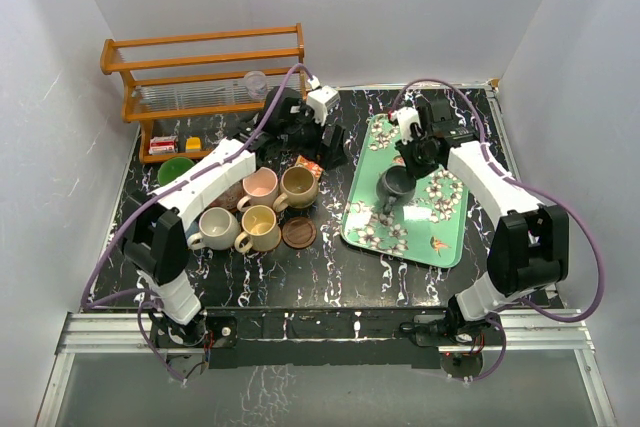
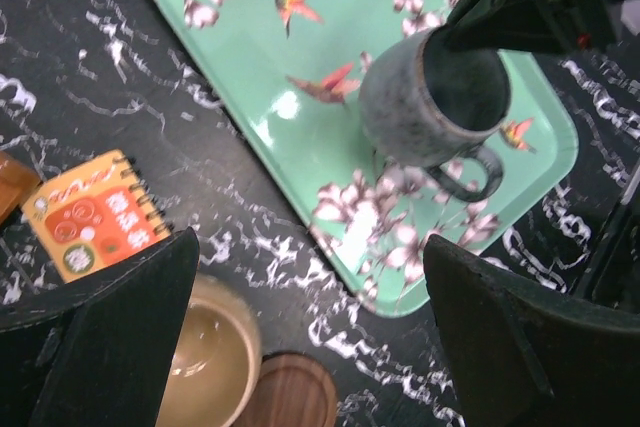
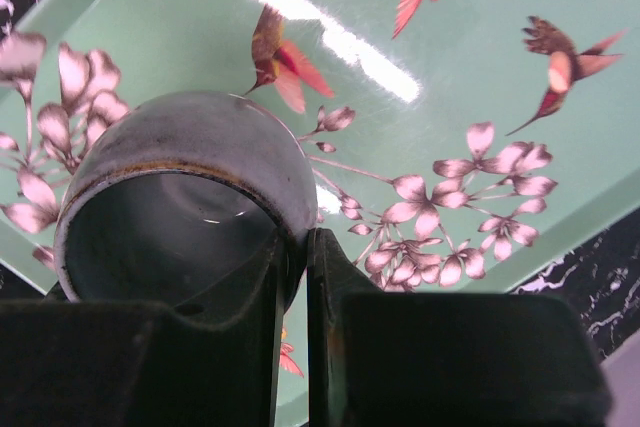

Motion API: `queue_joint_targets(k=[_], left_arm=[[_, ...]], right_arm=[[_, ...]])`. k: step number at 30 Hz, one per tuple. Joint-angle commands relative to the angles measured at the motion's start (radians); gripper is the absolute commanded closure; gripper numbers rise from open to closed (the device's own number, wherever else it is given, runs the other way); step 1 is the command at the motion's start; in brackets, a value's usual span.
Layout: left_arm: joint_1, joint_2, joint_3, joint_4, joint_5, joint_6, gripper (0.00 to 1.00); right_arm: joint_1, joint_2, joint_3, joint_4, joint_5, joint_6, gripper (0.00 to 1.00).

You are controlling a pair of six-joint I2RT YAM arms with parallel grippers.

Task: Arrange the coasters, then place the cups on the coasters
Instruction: Place the cup on the coaster.

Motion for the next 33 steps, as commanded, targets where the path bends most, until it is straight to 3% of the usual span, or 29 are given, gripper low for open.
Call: queue_joint_targets(k=[1, 9, 16, 27, 33], left_arm=[[-0.030, 0.045, 0.115, -0.028, 0.007, -0.080, 0.07], [-0.070, 0.184, 0.282, -0.041, -0.034, -0.217, 0.17], [-0.090, 0.285, 0.413, -0.086, -0.098, -0.283, 0.23], [-0.105, 0.373, 0.457, -0.097, -0.107, -0.310, 0.35], [-0.112, 0.416, 0.482, -0.096, -0.082, -0.300, 0.50]], right_arm=[[0.041, -0.076, 0.121, 0.148, 0.095, 0.153, 1.00], [0.122, -0.039, 0.197, 0.198, 0.310, 0.249, 1.00], [0.160, -0.021, 0.223, 0.216, 0.383, 0.290, 1.00], [0.187, -0.009, 0.244, 0.207, 0.379, 0.331, 1.00], [0.189, -0.024, 0.244, 0.200, 0.319, 0.357, 1.00]])
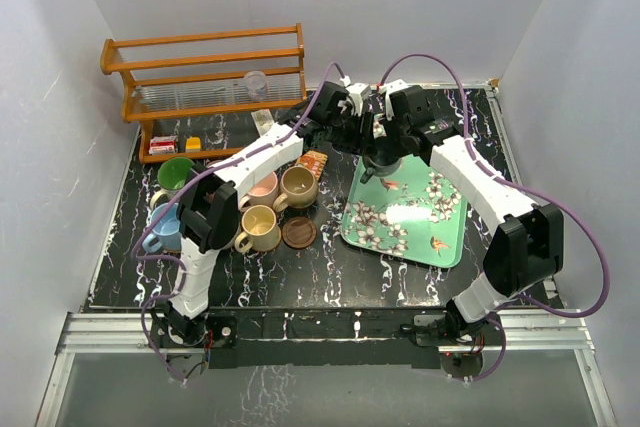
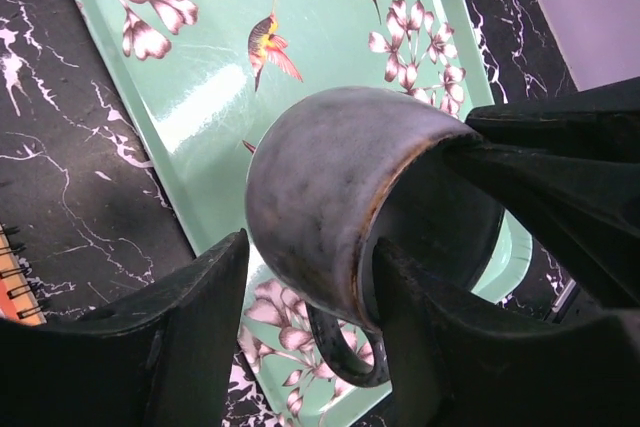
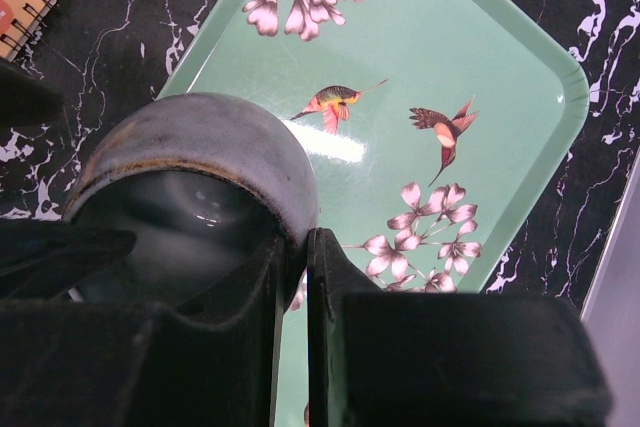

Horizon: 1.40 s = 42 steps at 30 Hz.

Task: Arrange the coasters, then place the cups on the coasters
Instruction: Place the cup on the coaster.

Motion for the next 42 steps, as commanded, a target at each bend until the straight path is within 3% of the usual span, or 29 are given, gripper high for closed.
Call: queue_joint_targets(k=[1, 9, 14, 24, 32, 37, 42], left_arm=[[-0.012, 0.015, 0.057, -0.022, 0.022, 0.006, 0.52], [-0.015, 0.057, 0.120, -0.045, 0.041, 0.044, 0.78], [-0.015, 0.056, 0.144, -0.059, 0.029, 0.102, 0.99], [-0.012, 0.001, 0.127, -0.076, 0.002, 0.205, 1.00], [0.028, -0.139, 0.020, -0.092, 0.062, 0.291, 1.00], [0.029, -0.222, -0.015, -0.238, 0.114, 0.440, 1.00], [0.027, -0.317, -0.106, -0.363, 0.060, 0.481, 1.00]], right_arm=[[0.007, -0.041, 0.080, 0.109, -0.050, 0.055, 1.00], [0.007, -0.081, 0.035, 0.128, -0.196, 0.066, 1.00], [0.007, -0.095, 0.000, 0.138, -0.308, 0.069, 1.00], [-0.044, -0.109, -0.042, 0.137, -0.398, 0.069, 0.87], [-0.118, -0.241, -0.142, 0.141, -0.464, -0.025, 0.68], [-0.171, -0.324, -0.228, 0.157, -0.468, -0.086, 0.58], [-0.212, -0.346, -0.324, 0.187, -0.479, -0.175, 0.54]])
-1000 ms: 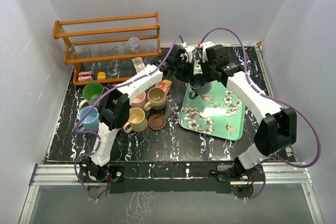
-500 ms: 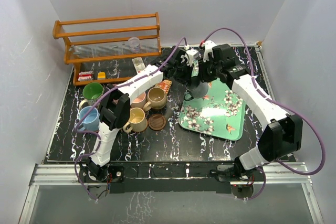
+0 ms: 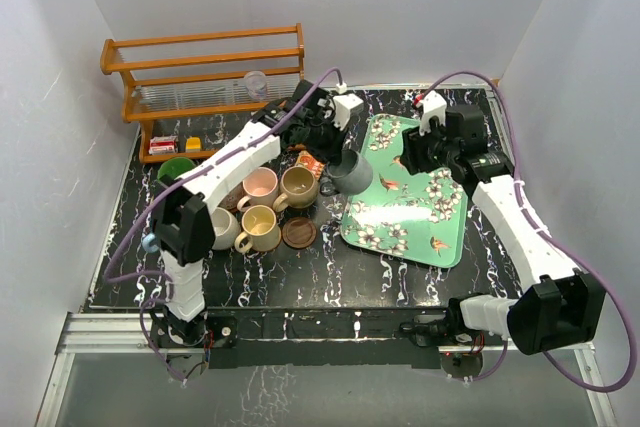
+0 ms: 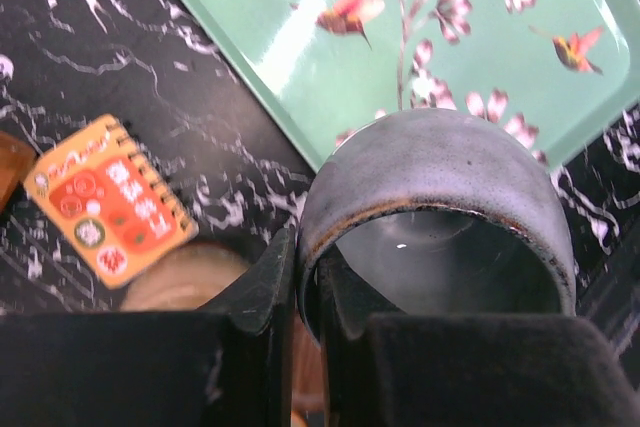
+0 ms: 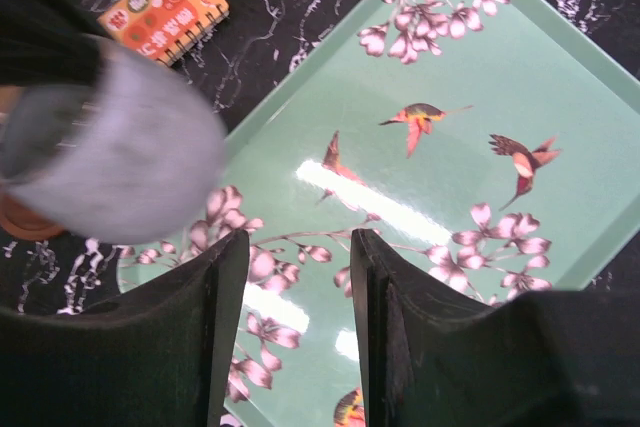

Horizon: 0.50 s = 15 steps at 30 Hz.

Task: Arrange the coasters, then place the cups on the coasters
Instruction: Place the cup on the coaster.

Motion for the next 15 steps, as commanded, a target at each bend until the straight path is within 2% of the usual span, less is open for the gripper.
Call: queue_joint_targets(k=[1, 9, 15], left_arm=[[-0.006, -0.181, -0.066, -0.106, 0.017, 0.040, 1.00], [-0.060, -0.360, -0.311, -0.062, -0.176, -0.045, 1.00], [-0.072, -0.393, -0.428, -0.032, -0.274, -0.066, 1.00]], right_arm=[[-0.036, -0.015, -0.079, 0.083, -0.029, -0.100, 0.53], [-0.102, -0.043, -0.228, 0.184, -0.062, -0.118, 0.49], [-0.146, -0.082, -0.290, 0.221, -0.080, -0.106, 0.48]])
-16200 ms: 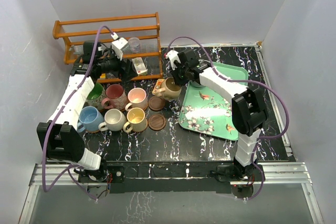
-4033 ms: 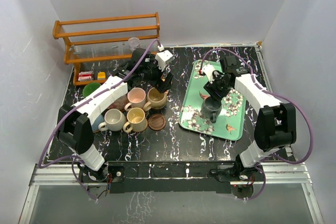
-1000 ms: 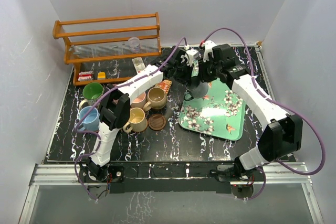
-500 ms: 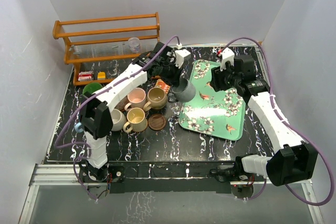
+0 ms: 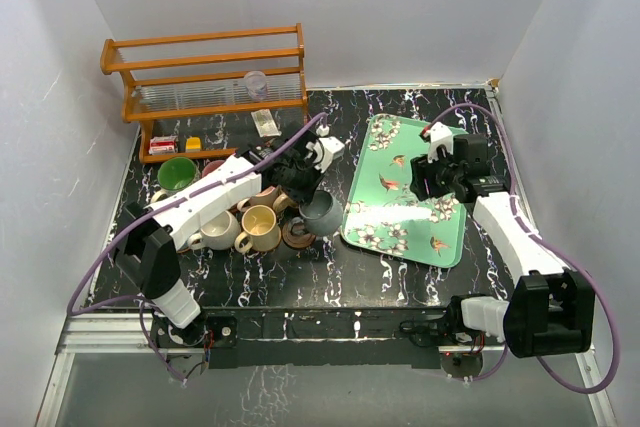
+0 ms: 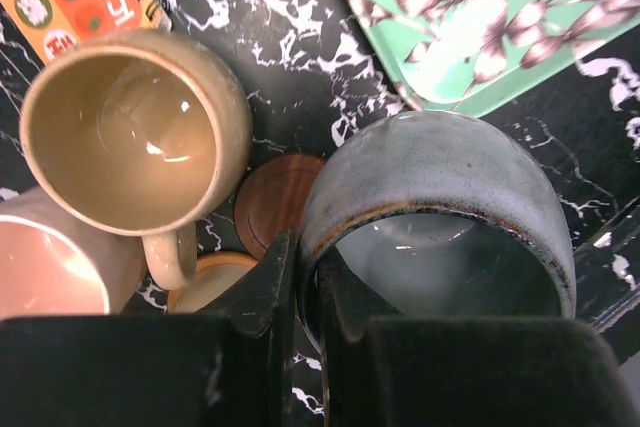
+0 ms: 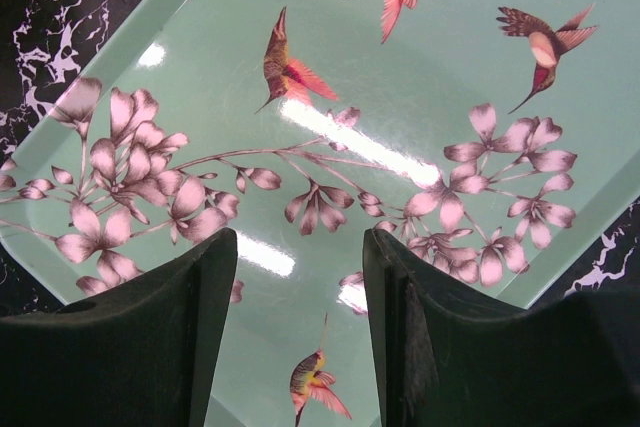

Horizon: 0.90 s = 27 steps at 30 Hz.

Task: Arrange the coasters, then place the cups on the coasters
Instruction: Place the cup on the coaster.

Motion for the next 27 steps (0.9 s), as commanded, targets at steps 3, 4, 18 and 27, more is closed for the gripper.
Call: queue_joint_targets(k=[3, 4, 18, 27], left_arm=[[-0.004, -0.071, -0.060, 0.073, -0.110, -0.045, 1.00], [-0.004, -0.068, -0.068, 0.076, -0.124, -0.043, 1.00], [-0.003, -0.098, -0.164, 0.114, -0.168, -0.024, 1.00], [-0.004, -0.102, -0.194, 0.114, -0.202, -0.003, 1.00]], right_arm=[[-0.044, -0.069, -0.016, 0.109, -0.034, -0.008, 0.48], [-0.050, -0.068, -0.021, 0.111, -0.039, -0.008, 0.48], [-0.061, -0.058, -0.037, 0.109, -0.069, -0.008, 0.46], [-0.090, -0.058, -0.040, 0.107, -0.085, -0.009, 0.44]])
